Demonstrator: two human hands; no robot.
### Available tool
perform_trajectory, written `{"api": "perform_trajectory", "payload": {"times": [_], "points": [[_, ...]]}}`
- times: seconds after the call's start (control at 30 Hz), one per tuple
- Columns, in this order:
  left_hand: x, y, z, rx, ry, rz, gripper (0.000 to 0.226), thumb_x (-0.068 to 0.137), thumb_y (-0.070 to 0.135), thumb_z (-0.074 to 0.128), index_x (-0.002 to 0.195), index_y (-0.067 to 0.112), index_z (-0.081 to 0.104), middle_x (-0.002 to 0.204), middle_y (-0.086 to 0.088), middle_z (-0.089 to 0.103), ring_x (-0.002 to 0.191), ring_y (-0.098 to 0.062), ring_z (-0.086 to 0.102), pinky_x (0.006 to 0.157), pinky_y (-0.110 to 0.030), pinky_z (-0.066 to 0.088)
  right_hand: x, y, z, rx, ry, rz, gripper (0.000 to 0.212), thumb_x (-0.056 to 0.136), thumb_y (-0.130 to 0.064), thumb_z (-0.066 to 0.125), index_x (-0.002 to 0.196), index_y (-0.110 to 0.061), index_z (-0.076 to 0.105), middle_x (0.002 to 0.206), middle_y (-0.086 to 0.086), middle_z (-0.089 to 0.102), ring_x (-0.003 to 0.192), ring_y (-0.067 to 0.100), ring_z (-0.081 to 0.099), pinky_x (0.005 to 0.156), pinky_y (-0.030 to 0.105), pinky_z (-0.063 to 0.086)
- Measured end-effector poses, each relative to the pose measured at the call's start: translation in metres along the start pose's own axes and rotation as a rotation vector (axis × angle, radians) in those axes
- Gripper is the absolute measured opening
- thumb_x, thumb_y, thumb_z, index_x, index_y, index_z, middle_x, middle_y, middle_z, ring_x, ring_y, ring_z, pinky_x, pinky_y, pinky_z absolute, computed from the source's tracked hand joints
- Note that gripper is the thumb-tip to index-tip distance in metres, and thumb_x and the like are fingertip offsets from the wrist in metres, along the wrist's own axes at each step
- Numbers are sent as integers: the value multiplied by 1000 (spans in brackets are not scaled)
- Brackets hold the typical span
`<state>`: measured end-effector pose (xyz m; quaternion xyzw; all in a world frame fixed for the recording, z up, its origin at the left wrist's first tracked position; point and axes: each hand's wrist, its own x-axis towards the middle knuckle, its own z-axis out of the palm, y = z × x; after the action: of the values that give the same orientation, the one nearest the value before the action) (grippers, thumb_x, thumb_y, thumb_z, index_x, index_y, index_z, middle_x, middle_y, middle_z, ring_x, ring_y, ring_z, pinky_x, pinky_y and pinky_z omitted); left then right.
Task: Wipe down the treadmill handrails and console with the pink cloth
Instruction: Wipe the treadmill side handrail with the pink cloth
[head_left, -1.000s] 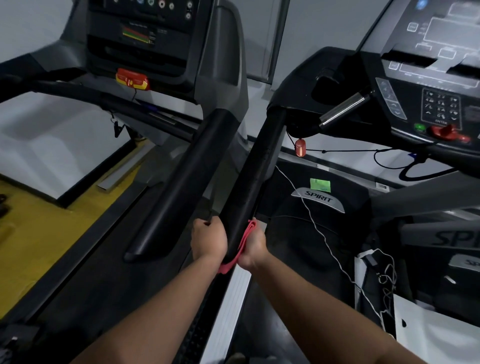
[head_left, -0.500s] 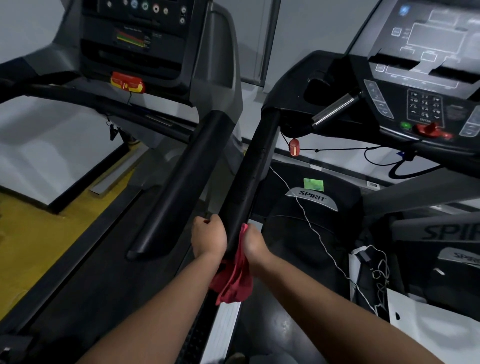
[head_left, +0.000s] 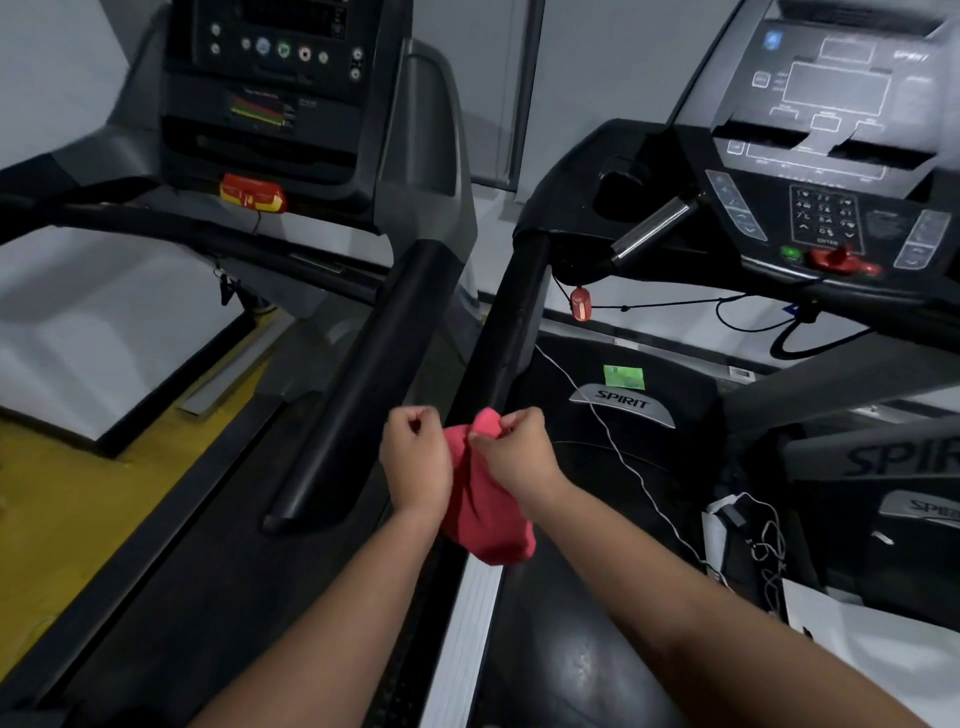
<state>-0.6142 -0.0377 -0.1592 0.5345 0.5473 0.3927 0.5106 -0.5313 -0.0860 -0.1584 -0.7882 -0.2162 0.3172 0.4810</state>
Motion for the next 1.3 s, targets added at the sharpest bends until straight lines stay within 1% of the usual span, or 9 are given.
{"api": "perform_trajectory", "payload": {"times": [0.07, 0.17, 0.37, 0.57, 0.67, 0.77, 0.87, 1.03, 1.3], "points": [[-6, 9, -2, 42, -95, 113, 13, 92, 13, 50, 87, 19, 60, 90, 7, 61, 83, -5, 56, 68, -11, 39, -2, -4, 1, 15, 34, -34, 28, 84, -20, 71, 86, -13, 44, 78, -4, 49, 66, 6, 46, 49, 10, 35], [-16, 10, 1, 190, -246, 149, 18, 93, 24, 47, 96, 22, 65, 103, 7, 61, 96, -10, 58, 84, -27, 46, -7, -5, 2, 65, 41, 10, 15, 92, -20, 57, 84, -8, 57, 69, -1, 56, 62, 10, 49, 50, 15, 35], [-27, 7, 2, 503, -253, 189, 46, 97, 44, 41, 136, 20, 43, 137, -2, 44, 131, -20, 35, 107, -34, 29, -18, -2, -9, 318, -41, 39, 31, 88, 2, 39, 88, -1, 71, 88, 17, 71, 87, 31, 67, 79, 40, 54], [-5, -8, -6, 576, -320, 93, 55, 93, 47, 48, 136, 15, 38, 139, -11, 39, 133, -29, 30, 106, -38, 28, -6, 0, -4, 375, 27, 170, 23, 90, 5, 34, 91, -9, 52, 71, 4, 54, 59, 13, 51, 52, 21, 43], [7, -3, 1, 638, -325, -20, 56, 94, 51, 43, 134, 13, 36, 140, -15, 34, 132, -32, 28, 106, -42, 28, -7, 1, 5, 402, -70, 338, 30, 98, -8, 35, 72, -12, 49, 52, 1, 55, 42, 7, 50, 39, 16, 37], [14, 4, 11, 732, -334, -30, 65, 92, 55, 43, 137, 10, 31, 143, -14, 30, 133, -31, 27, 105, -42, 29, -11, -2, 17, 638, -170, 516, 45, 105, -31, 25, 101, -1, 58, 86, 19, 66, 80, 26, 64, 65, 30, 49], [23, 6, 16, 711, -346, -81, 71, 91, 58, 43, 140, 8, 29, 146, -15, 29, 135, -33, 25, 107, -42, 28, -6, 3, 27, 757, -208, 618, 67, 102, -48, 18, 127, 5, 50, 127, 26, 56, 120, 37, 52, 91, 41, 42], [33, 6, 14, 673, -357, -232, 69, 96, 54, 34, 145, 5, 26, 149, -18, 26, 136, -36, 27, 108, -42, 27, -2, 11, 33, 630, -194, 620, 74, 96, -61, 20, 122, -3, 58, 113, 22, 65, 107, 36, 60, 88, 44, 48], [38, 1, 16, 589, -404, -288, 84, 87, 65, 42, 145, 7, 27, 148, -17, 31, 135, -33, 34, 110, -42, 30, -3, 8, 24, 622, -258, 642, 73, 98, -58, 19, 122, 1, 56, 123, 23, 60, 117, 37, 55, 89, 44, 44]]}}
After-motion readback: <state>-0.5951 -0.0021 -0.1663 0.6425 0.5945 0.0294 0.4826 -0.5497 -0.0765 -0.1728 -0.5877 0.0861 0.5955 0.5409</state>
